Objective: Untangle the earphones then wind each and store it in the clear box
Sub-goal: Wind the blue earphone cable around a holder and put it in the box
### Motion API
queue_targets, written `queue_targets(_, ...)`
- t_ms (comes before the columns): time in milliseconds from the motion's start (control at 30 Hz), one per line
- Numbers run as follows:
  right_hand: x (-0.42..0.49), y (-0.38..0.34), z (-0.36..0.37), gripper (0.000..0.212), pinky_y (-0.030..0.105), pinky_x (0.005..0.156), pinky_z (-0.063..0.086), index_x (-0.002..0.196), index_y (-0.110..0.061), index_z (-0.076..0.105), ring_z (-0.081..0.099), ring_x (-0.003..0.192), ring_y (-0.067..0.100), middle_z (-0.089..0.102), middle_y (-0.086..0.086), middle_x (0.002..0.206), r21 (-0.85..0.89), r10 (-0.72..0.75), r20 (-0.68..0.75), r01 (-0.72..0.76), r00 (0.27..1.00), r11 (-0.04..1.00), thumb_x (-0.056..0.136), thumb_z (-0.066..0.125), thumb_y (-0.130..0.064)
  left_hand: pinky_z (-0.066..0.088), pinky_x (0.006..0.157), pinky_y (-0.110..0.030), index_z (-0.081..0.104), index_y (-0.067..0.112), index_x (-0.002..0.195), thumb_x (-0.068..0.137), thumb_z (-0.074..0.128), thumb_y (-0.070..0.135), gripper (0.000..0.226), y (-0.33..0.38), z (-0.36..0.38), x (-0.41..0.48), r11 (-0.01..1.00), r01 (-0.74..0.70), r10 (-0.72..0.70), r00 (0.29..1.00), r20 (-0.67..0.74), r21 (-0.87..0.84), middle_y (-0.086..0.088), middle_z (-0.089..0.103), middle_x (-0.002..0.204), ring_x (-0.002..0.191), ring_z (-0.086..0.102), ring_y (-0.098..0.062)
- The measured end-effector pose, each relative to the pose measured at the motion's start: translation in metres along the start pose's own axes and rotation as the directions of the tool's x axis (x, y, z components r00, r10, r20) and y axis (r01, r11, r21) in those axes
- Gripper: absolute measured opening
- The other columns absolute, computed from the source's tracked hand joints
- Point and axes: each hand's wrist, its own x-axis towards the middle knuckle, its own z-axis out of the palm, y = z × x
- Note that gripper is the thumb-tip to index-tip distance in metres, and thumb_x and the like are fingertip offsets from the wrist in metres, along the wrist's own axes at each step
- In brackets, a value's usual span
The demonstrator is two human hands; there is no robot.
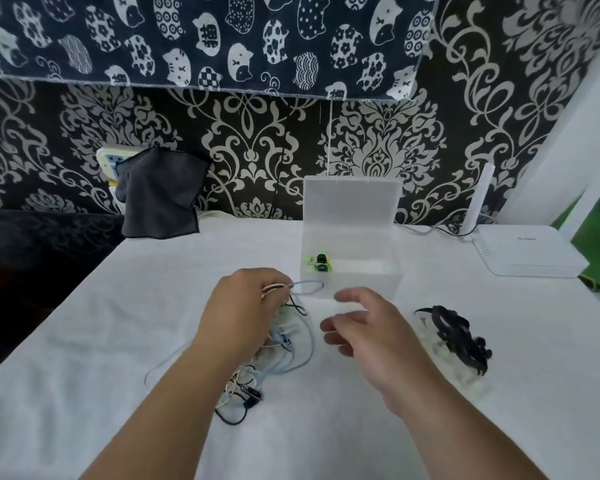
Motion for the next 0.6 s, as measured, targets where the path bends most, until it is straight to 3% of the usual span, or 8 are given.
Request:
queue_targets(100,0.004,-0.004,-0.001,0.056,0.042,0.087,0.057,0.132,-0.051,0.048,0.071,0.091,0.011,0.074,-0.009,0.099,-0.037,-0.085,0.063,0.087,0.994,0.995,0.095,0.053,-0.010,0.048,0.060,-0.023,0.074,0.038,0.084,0.091,0.070,0.020,0.019,0.008,0.000,-0.004,0.989,-0.042,0.052,0.996,0.067,-0.141,0.019,0.072,0.082,0.059,0.065,0.001)
queue_targets(267,0.014,-0.010,-0.011,0.042,0.030,0.100,0.050,0.123,-0.029,0.066,0.066,0.104,0.000,0.071,-0.017,0.110,-0.046,-0.181,0.034,0.183,0.983,0.982,0.092,0.056,-0.001,0.053,0.070,-0.029,0.073,0.038,0.085,0.085,0.076,0.018,0.020,0.007,0.006,-0.006,0.987,-0.098,0.110,0.989,0.094,-0.131,0.012,0.070,0.078,0.073,0.065,-0.006)
queue_targets(333,0.013,-0.015,-0.015,0.036,0.038,0.103,0.050,0.117,-0.025,0.069,0.068,0.106,0.006,0.075,-0.011,0.108,0.197,-0.141,0.035,0.132,0.989,0.971,0.092,0.058,0.000,0.053,0.074,-0.031,0.072,0.037,0.085,0.084,0.077,0.018,0.020,0.008,0.006,-0.006,0.982,-0.123,0.136,0.987,0.086,-0.146,0.011,0.070,0.078,0.076,0.065,-0.007)
queue_targets(400,0.012,-0.024,-0.019,0.032,0.043,0.100,0.051,0.116,-0.013,0.068,0.072,0.103,0.020,0.077,0.001,0.104,0.576,-0.106,0.104,0.027,0.989,0.817,0.088,0.059,0.000,0.053,0.072,-0.031,0.072,0.035,0.087,0.084,0.077,0.022,0.014,0.008,0.005,-0.006,0.986,-0.103,0.117,0.987,0.108,-0.130,0.008,0.069,0.077,0.073,0.065,-0.009)
queue_targets(500,0.011,-0.035,-0.034,0.041,0.036,0.083,0.058,0.116,-0.002,0.065,0.071,0.076,0.022,0.068,0.008,0.083,0.816,-0.154,0.116,-0.006,0.981,0.578,0.076,0.057,-0.006,0.050,0.069,-0.025,0.069,0.037,0.096,0.086,0.072,0.031,0.013,0.000,0.001,-0.003,0.985,-0.051,0.014,0.975,0.220,0.163,0.012,0.066,0.085,0.075,0.060,-0.006)
queue_targets(533,0.012,-0.037,-0.039,0.043,0.030,0.070,0.058,0.116,-0.001,0.065,0.065,0.064,0.017,0.062,0.006,0.078,0.839,-0.159,0.093,0.009,0.983,0.544,0.074,0.057,-0.007,0.050,0.075,-0.026,0.067,0.039,0.101,0.087,0.070,0.034,0.015,-0.003,0.000,-0.002,0.953,-0.057,-0.018,0.970,0.244,0.296,0.014,0.064,0.092,0.083,0.060,-0.007)
queue_targets(600,0.014,-0.040,-0.050,0.045,0.019,0.049,0.042,0.115,-0.003,0.065,0.045,0.050,0.009,0.051,0.003,0.073,0.836,-0.143,0.023,0.060,0.989,0.546,0.070,0.058,-0.009,0.049,0.086,-0.032,0.066,0.042,0.103,0.087,0.068,0.032,0.018,-0.010,-0.005,0.000,0.887,-0.040,-0.072,0.972,0.225,0.460,0.016,0.061,0.101,0.096,0.059,-0.010)
